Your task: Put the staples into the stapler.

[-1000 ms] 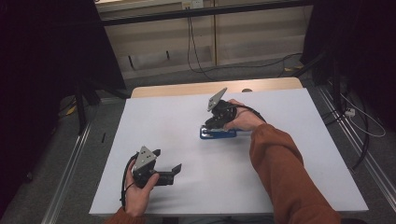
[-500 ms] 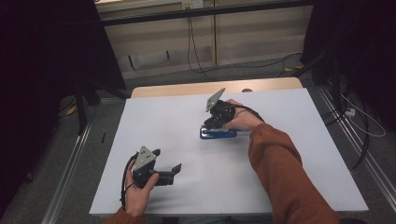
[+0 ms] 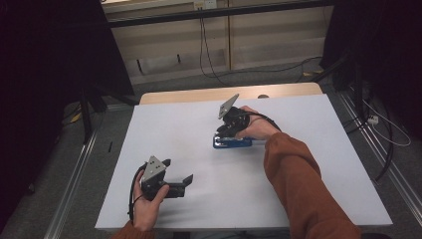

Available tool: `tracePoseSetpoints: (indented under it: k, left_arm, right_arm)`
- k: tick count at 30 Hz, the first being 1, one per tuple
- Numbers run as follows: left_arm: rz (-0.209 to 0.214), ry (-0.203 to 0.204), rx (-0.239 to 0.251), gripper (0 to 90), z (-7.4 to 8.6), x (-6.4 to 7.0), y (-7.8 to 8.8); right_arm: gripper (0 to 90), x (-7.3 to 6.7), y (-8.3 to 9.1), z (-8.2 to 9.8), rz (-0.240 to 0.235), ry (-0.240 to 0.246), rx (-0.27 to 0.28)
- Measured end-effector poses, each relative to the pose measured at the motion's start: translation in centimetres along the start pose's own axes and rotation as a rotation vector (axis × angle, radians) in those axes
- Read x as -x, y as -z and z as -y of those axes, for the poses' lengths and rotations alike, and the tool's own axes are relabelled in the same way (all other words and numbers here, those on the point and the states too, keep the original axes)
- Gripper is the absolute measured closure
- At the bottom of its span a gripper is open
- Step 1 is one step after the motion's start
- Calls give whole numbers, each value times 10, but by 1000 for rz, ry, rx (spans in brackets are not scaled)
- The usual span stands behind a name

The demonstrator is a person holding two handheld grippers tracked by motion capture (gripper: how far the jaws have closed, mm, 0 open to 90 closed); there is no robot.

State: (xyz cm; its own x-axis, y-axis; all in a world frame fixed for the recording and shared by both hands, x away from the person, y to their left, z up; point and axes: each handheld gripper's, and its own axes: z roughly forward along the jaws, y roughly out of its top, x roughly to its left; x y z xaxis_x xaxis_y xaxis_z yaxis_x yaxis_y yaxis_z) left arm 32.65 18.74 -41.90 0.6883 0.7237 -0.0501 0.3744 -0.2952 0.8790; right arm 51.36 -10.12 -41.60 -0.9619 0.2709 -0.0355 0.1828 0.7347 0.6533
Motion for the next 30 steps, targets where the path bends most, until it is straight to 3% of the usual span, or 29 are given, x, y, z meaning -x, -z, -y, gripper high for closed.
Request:
tracePoseSetpoints:
  k: [10,23,30]
  left_arm:
    - [1,-1,0,40,0,0,0]
    - [0,-3,-3,40,0,0,0]
    - [2,-4,-5,40,0,0,0]
  right_arm:
    - [678,2,2,2,15,-33,0]
    - [783,1,2,2,-10,-31,-5]
    - [791,1,2,2,-8,-21,-8]
